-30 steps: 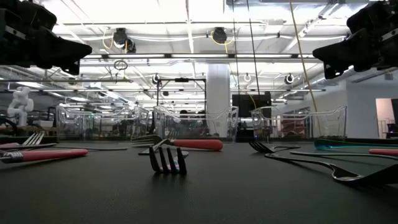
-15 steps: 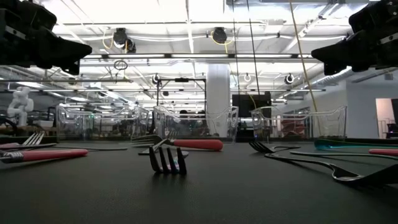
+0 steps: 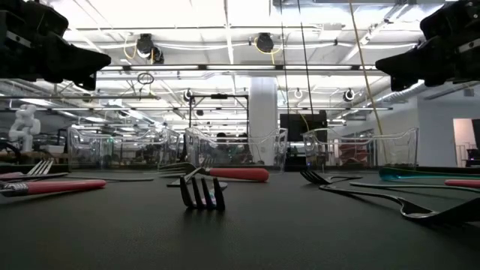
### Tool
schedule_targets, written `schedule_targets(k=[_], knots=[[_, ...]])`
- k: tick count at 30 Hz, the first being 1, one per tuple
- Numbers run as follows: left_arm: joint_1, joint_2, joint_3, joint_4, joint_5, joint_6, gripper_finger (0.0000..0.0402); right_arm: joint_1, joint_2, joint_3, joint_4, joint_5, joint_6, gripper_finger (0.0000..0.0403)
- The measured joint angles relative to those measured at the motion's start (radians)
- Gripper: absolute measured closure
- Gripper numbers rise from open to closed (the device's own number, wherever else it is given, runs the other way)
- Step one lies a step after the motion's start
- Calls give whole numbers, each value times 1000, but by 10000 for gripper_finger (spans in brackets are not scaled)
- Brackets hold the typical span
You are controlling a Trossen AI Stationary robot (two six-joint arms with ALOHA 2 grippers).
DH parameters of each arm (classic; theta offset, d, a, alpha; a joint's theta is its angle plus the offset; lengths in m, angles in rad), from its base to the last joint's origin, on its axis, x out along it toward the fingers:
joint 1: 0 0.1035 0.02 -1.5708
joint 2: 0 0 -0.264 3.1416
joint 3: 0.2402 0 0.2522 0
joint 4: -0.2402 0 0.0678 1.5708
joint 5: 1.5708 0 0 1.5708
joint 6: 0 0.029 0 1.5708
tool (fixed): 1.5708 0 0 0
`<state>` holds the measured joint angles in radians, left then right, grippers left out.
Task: Sort silverware by color (type)
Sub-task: Put the blue fork into the right transparent bin
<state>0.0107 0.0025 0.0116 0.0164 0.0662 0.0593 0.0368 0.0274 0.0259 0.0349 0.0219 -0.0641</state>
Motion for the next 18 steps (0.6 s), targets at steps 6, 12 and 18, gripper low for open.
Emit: schedule_targets(k=[6, 12, 18], knots=[[0, 0, 0, 0, 0, 0, 377, 0, 0, 0, 8, 0, 25, 390], [0, 0, 0, 0, 0, 0, 377, 0, 0, 33, 100, 3, -91, 395], [0, 0, 0, 0, 0, 0, 377, 0, 62, 219, 58, 2, -136, 401]])
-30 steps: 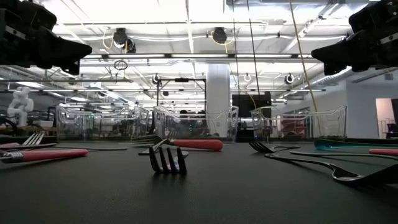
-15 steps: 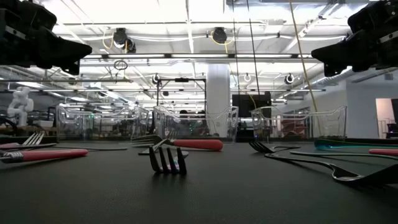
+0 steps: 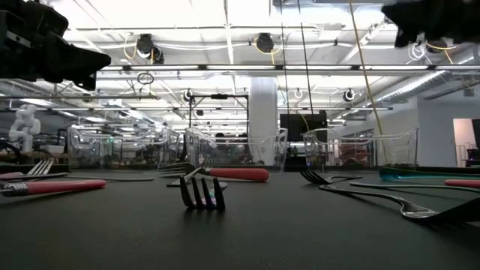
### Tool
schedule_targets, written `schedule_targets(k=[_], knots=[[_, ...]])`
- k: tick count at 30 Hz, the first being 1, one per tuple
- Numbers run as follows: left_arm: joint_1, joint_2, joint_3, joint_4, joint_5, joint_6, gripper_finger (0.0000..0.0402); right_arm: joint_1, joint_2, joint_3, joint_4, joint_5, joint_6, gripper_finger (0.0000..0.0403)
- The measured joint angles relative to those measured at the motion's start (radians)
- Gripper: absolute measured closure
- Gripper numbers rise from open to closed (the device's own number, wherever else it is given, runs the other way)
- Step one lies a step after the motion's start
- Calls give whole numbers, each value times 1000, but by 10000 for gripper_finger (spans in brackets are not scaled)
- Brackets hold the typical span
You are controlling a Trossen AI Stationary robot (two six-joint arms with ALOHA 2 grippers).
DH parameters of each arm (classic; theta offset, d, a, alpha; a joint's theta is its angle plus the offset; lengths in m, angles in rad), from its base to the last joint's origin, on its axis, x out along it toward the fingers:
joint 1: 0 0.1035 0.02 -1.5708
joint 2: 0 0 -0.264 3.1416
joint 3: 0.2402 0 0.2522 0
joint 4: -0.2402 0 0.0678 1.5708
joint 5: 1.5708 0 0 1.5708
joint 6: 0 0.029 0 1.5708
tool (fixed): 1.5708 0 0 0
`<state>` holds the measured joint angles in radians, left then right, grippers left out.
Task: Sort silverware by color (type)
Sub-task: Put the blue fork into the right transparent bin
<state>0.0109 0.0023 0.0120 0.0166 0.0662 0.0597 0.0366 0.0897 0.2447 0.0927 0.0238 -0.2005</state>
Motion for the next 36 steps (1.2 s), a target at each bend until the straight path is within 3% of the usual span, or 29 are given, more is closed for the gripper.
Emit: schedule_targets(k=[9, 17, 21, 27, 36], knots=[[0, 0, 0, -1, 0, 0, 377, 0, 255, 285, -139, 0, 64, 402], [0, 0, 0, 5, 0, 0, 377, 0, 501, 628, -415, 1, 157, 402], [0, 0, 0, 2, 0, -2, 377, 2, 572, 723, -489, -28, 241, 402], [0, 0, 0, 1, 0, 1, 377, 57, 608, 701, -494, -54, 293, 398], [0, 0, 0, 9, -20, -19, 377, 162, 616, 476, -366, -51, 265, 397]])
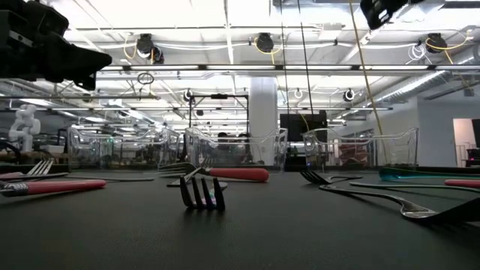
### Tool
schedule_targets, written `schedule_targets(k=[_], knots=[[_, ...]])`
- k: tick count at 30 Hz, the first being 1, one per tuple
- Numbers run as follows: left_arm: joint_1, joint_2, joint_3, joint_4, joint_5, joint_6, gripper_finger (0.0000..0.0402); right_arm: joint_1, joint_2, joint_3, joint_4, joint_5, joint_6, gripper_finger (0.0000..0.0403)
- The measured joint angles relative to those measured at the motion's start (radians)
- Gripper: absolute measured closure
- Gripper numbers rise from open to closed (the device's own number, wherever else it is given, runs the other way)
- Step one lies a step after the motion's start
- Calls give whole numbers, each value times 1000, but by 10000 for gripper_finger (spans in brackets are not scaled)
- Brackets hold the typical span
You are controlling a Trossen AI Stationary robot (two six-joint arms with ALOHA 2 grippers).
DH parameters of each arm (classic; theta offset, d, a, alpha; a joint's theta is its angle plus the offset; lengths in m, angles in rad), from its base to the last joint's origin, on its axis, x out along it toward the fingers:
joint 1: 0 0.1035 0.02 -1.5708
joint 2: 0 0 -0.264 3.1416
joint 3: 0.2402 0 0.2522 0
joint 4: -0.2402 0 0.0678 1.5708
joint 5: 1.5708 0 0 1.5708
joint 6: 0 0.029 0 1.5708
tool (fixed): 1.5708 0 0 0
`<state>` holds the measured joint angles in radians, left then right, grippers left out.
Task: Sort silverware by color (type)
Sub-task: Put the blue fork into the right transparent bin
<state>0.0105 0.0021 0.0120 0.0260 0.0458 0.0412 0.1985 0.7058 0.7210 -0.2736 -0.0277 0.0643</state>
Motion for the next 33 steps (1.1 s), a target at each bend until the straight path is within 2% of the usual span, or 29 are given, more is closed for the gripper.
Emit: schedule_targets(k=[6, 10, 17, 23, 27, 33], knots=[[0, 1, -1, 12, -14, -366, 377, 44, 16, -175, 254, 0, -7, 397], [-11, 4, -3, 21, 16, -448, 377, 46, 35, -183, 340, 0, -24, 397], [-42, 4, -3, 161, -93, -449, 377, 46, 54, -179, 405, 0, -23, 397], [-72, 52, 61, 187, -99, -452, 377, 46, 91, -178, 397, 0, 12, 397], [-124, 160, 130, 183, -109, -433, 377, 46, 132, -178, 399, 1, 11, 397], [-221, 430, 268, 275, -166, -336, 377, 46, 216, -178, 428, 1, 28, 397]])
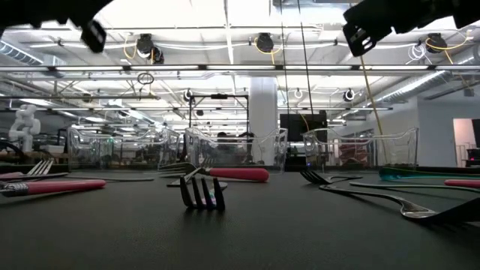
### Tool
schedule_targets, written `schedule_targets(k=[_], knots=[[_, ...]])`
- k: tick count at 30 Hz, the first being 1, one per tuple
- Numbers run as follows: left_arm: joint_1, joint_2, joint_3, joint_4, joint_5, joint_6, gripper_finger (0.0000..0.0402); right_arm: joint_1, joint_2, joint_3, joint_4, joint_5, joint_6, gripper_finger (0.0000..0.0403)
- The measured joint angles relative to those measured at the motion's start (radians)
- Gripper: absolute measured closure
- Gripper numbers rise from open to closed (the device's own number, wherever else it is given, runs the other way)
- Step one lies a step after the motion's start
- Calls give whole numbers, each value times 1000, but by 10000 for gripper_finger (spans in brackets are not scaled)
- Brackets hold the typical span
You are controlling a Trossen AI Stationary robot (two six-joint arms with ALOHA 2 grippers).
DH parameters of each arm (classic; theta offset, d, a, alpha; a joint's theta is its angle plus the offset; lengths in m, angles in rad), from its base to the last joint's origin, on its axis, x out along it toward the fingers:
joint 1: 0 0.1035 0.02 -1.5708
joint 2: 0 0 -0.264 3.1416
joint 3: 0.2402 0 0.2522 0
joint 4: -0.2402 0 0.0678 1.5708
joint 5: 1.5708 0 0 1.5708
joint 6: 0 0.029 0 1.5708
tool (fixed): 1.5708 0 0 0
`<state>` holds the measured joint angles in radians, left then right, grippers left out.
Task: Sort silverware by color (type)
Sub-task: Put the blue fork into the right transparent bin
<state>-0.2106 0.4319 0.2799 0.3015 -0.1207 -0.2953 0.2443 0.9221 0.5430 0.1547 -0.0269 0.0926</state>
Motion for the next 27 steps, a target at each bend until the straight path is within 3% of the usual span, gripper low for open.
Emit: schedule_targets(k=[7, 16, 20, 27], knots=[[-116, 356, 255, -14, -75, 122, 377, 0, 58, 0, 1, 0, 41, 397], [-184, 686, 586, -250, -114, 197, 377, 17, 66, 0, -9, -1, 135, 397], [-184, 770, 653, -287, -143, 198, 377, 51, 66, 0, -9, -1, 135, 397], [-175, 857, 662, -288, -146, 199, 377, 98, 66, 25, -84, 0, 144, 397]])
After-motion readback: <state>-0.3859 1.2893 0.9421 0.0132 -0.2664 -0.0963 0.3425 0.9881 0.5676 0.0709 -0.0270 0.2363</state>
